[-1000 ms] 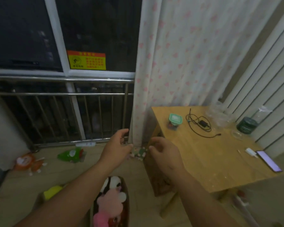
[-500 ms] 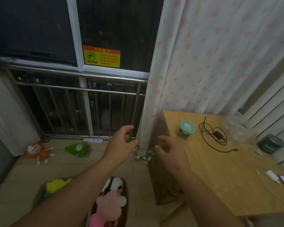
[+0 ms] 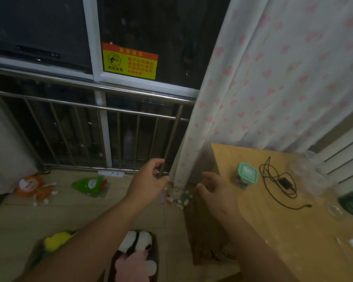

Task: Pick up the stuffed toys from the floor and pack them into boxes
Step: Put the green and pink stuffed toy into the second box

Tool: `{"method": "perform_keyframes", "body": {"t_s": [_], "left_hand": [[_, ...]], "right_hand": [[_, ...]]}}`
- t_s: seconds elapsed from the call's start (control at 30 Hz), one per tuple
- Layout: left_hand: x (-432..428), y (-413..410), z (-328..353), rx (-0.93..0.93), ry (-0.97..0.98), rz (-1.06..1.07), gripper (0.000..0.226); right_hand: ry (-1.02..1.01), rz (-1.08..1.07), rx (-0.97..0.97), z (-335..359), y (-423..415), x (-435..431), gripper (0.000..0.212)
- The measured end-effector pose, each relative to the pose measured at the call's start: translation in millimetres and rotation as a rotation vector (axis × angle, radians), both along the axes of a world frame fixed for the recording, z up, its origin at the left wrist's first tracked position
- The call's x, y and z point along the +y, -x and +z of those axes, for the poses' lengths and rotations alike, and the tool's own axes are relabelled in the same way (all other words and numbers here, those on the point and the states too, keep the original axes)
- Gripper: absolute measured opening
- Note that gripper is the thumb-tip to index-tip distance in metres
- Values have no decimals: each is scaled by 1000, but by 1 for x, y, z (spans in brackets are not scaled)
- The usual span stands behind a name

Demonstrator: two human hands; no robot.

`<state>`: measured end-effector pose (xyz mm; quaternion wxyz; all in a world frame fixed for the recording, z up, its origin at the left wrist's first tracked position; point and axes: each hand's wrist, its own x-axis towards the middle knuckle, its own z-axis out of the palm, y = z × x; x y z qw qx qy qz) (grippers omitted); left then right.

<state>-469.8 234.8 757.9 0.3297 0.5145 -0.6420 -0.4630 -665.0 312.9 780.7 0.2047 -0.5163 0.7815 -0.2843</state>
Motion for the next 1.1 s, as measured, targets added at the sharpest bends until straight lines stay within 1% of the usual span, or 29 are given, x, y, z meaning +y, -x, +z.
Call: {"method": "perform_keyframes", "body": {"t_s": [0.17, 0.3, 0.4, 0.5, 0.67, 0.77, 0.83, 0.87, 0.93, 1.0, 1.1], "left_hand": [[-39, 14, -6, -3, -27, 12, 49], [-76, 39, -24, -23, -62, 51, 47], [-107, 66, -51, -66, -103, 62, 46], [-147, 99, -97, -119, -129, 51, 46], [-217, 161, -205, -82, -220, 50, 37], [-244, 193, -287, -49, -292, 55, 35], [-252, 206, -355, -38, -350, 84, 29], [-254, 210, -391, -33, -368, 96, 26], [-257, 215, -464, -69, -375, 83, 30], [-262, 220, -529, -122, -353, 46, 30], [-272, 231, -624, -179, -304, 18, 35]], "right_hand": [[-36, 7, -1, -11, 13, -41, 44], [-65, 12, 23, -28, 37, -82, 42], [-100, 16, -12, -60, 61, -120, 41], [-141, -22, -90, -113, 90, -164, 41], [-166, -64, -174, -220, 143, -241, 30], [-178, -109, -237, -311, 168, -277, 29], [-179, -171, -274, -381, 181, -292, 28], [-190, -203, -258, -420, 187, -297, 31], [-231, -257, -238, -495, 196, -302, 38], [-217, -271, -236, -566, 206, -302, 38], [-220, -252, -169, -655, 216, -299, 36]]}}
